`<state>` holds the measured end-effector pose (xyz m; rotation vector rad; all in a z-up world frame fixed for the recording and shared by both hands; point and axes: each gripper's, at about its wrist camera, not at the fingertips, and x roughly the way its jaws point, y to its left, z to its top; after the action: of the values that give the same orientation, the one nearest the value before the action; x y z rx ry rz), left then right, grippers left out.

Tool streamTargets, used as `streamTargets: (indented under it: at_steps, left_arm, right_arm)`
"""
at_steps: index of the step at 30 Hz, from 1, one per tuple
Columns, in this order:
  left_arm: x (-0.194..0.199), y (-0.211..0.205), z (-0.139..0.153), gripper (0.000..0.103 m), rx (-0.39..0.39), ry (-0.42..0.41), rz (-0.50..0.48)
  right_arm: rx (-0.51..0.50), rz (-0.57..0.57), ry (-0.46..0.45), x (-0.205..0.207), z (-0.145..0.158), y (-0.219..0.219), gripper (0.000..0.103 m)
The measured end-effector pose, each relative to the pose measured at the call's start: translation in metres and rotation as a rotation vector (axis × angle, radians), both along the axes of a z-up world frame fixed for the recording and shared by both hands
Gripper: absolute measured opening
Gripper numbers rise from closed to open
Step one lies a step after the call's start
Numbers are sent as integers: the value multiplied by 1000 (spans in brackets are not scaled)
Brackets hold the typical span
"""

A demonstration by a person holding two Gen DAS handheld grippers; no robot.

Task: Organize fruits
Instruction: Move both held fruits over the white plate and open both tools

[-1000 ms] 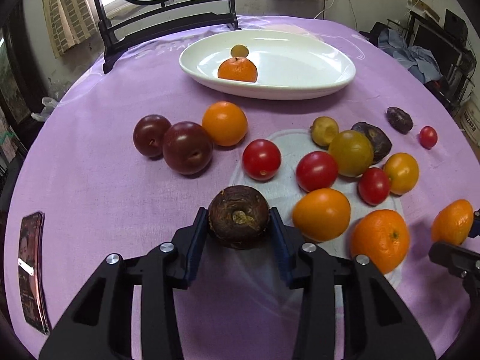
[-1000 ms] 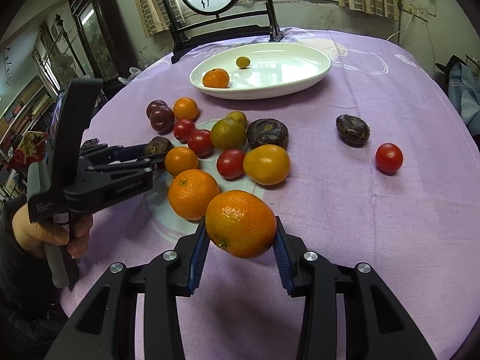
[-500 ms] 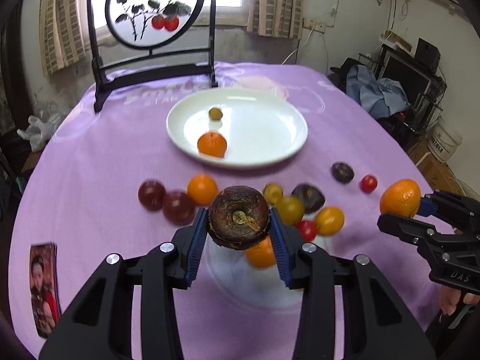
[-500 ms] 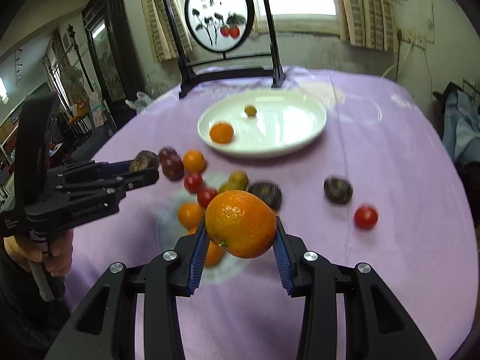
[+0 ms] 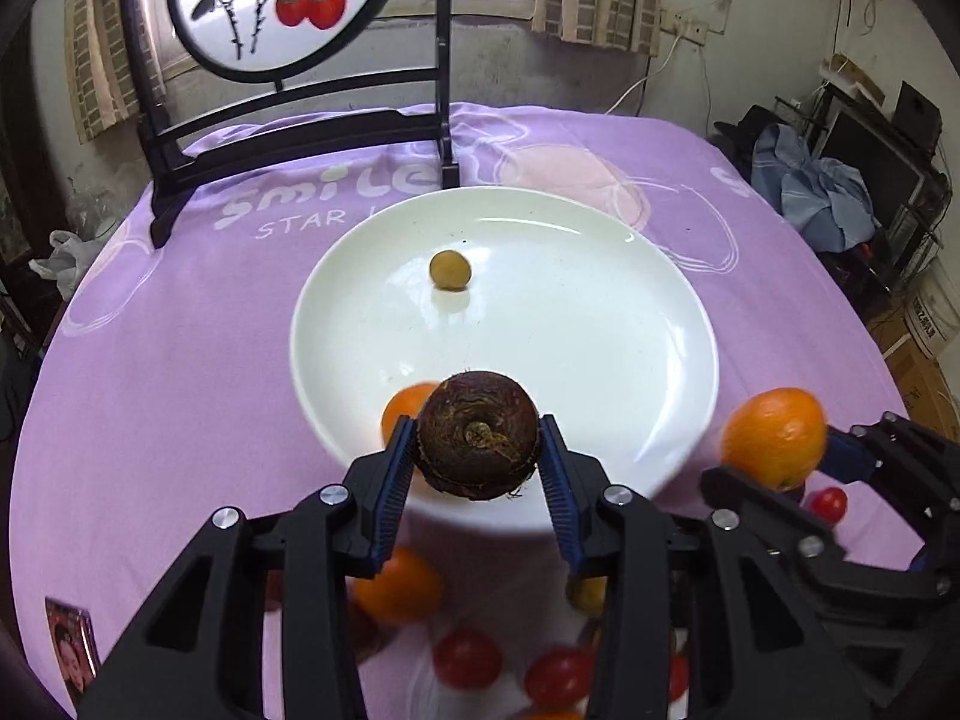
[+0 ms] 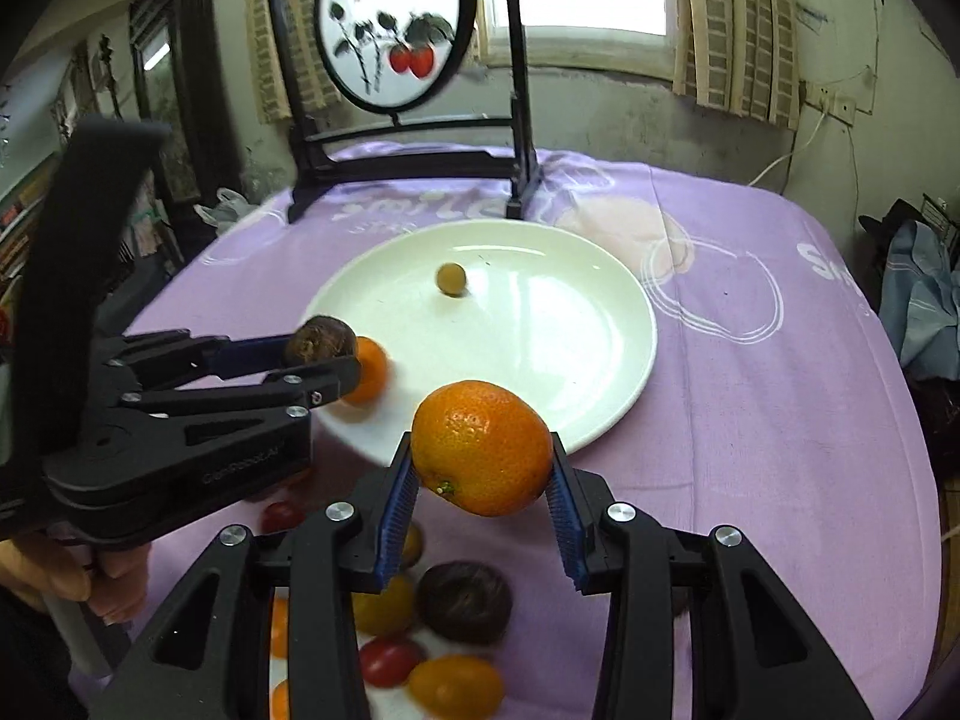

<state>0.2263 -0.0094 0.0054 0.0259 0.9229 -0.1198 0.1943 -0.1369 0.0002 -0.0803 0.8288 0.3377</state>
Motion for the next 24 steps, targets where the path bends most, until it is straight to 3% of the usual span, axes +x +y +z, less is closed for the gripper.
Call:
streamTargets:
  at_steps: [8, 10, 11, 12, 18, 24]
  left_arm:
    - [45, -17, -21, 42, 20, 27, -23]
    - [50, -20, -21, 58, 20, 27, -16]
    - [52, -21, -20, 73, 19, 27, -6]
    - [52, -20, -19, 74, 23, 15, 9]
    - [28, -16, -4, 76, 33, -18, -2]
    - [-23, 0, 6, 83, -2, -36, 8]
  right_arm:
    - [-60, 11, 28, 34, -25, 6, 42]
    - [-58, 18, 39, 39, -29, 7, 44]
    - [-55, 21, 41, 41, -30, 8, 51]
    - [-55, 14, 32, 41, -29, 8, 55]
    - [-43, 11, 10, 21, -17, -1, 57]
    - [-14, -3, 19, -18, -14, -23, 62]
